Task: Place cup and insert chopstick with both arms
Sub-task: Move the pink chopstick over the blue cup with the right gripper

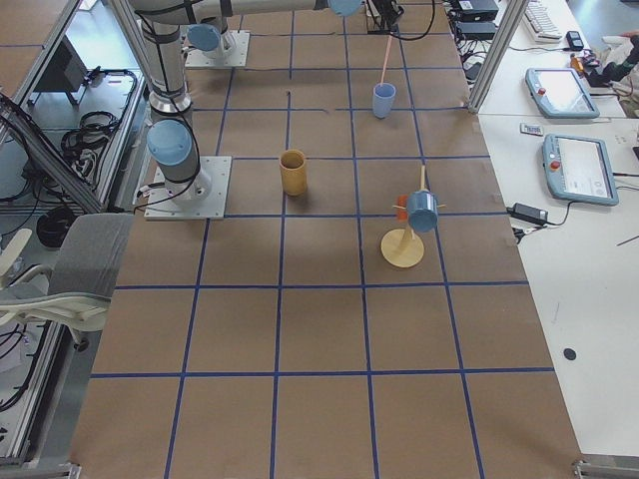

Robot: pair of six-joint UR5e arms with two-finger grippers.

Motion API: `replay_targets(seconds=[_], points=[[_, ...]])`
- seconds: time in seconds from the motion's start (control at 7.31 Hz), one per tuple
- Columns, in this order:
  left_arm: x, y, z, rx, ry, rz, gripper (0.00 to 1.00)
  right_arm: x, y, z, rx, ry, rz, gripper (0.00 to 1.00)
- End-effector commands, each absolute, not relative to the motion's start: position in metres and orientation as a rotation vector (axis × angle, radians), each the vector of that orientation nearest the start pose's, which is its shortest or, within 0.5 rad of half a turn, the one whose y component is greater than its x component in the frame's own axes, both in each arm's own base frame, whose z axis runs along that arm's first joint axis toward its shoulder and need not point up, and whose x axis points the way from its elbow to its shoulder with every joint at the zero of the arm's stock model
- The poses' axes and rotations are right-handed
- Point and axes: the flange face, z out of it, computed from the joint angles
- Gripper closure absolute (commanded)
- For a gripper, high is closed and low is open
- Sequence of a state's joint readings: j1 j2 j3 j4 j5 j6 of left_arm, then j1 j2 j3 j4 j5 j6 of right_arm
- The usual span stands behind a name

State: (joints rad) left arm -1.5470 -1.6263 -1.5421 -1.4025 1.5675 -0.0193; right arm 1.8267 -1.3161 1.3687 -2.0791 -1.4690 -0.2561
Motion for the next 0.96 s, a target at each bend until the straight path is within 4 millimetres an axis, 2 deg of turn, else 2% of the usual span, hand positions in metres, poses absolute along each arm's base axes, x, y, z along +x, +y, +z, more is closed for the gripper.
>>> replay_targets(seconds=[0.0, 0.41, 0.82], points=[[-0.121, -0.532, 0.49, -0.064, 3.137, -0.227, 0.0, 0.332, -0.582, 0.487, -0.813, 2.841, -0.723, 0.96], [-0.121, -0.532, 0.489, -0.062, 3.137, -0.227, 0.0, 0.327, -0.581, 0.46, -0.813, 2.899, -0.691, 0.96], [-0.122, -0.531, 0.489, -0.062, 3.137, -0.227, 0.0, 0.328, -0.582, 0.456, -0.746, 2.896, -0.676, 0.96]])
